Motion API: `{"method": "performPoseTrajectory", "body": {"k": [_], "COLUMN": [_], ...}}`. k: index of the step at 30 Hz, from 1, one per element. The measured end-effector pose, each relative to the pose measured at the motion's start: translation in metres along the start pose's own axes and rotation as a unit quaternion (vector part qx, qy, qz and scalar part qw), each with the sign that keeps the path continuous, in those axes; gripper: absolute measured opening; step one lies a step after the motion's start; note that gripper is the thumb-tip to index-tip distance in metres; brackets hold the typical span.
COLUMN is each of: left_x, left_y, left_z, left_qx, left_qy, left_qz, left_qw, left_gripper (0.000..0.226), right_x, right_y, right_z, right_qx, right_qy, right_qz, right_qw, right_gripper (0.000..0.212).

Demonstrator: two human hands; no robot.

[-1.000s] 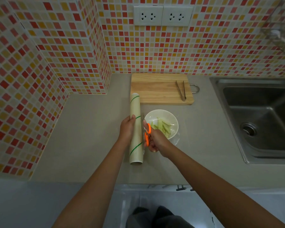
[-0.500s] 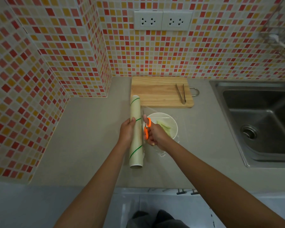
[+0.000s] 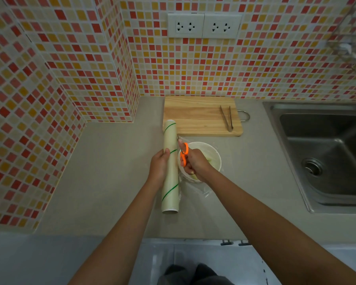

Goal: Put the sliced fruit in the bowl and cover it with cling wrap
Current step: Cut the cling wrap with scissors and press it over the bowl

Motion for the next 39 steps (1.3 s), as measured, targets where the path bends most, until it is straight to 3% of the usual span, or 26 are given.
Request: {"method": "performPoseTrajectory", "body": {"k": [13,18,23,28,34,39], "left_x": [0.001,0.001,0.001,0.004,0.005,0.007], "left_y": [0.002,0.001,0.0,0.002,0.001,0.0], "left_z": [-0.001,-0.001,-0.001,-0.003,-0.002,-0.002], "left_qx": [-0.003,-0.007,-0.011,-0.013,-0.011,-0.008], "left_qy": [-0.011,-0.011,-0.022,-0.023,-0.034,-0.044], "left_qz": [0.005,0.006,0.006,0.007,0.007,0.008], "left_qw": [1.0,1.0,1.0,1.0,0.999,0.999], "left_gripper": [0.03,0.03,0.028,0.027,0.027,0.026], "right_x": [0.002,-0.002,-0.002,-0.004,-0.002,-0.005], "right_y": [0.026,0.034,0.043,0.048,0.054,0.055], "right_z": [0.009,0.015,0.024,0.028,0.037,0.04], "right_qx": [-0.003,-0.042,-0.009,-0.049,-0.001,-0.041], "right_qy": [0.048,0.064,0.074,0.057,0.06,0.059], "right_qz": [0.025,0.032,0.034,0.03,0.014,0.018], "right_qw": [0.999,0.997,0.997,0.997,0.998,0.997], "right_gripper": [0.062,0.062,0.056,0.06,0.055,0.06]}}
Point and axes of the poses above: each hand's wrist, its own y-axis towards the middle knuckle, its own x-axis out of the back of the hand, z = x × y, the point moved 5 cm from there along y, towards the middle knuckle, and after that the axes turned 2 degrees about -x, right-handed, at the moved point
